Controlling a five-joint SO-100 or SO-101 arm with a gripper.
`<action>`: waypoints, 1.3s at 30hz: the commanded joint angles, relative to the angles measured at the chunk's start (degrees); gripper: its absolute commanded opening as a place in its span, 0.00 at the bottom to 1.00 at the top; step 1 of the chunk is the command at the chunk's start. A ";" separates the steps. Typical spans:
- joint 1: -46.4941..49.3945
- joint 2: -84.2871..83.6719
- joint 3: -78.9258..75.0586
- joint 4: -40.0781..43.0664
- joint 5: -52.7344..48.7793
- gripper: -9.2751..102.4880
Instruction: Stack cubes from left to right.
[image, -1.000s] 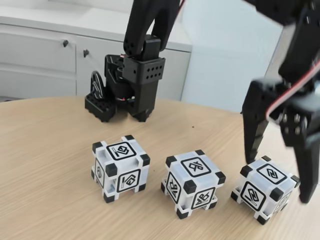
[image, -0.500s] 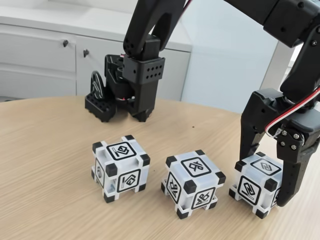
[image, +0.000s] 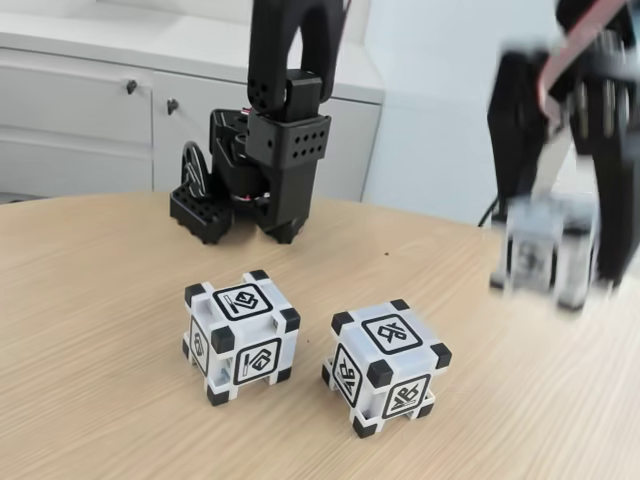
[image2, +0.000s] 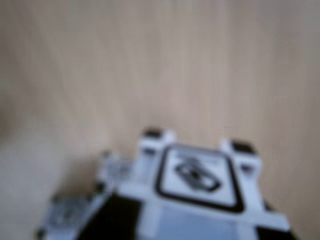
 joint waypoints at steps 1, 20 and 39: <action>0.53 10.46 -1.05 2.72 -2.02 0.20; 35.33 17.23 -0.70 8.44 -25.75 0.21; 41.92 17.40 23.82 8.00 -36.30 0.20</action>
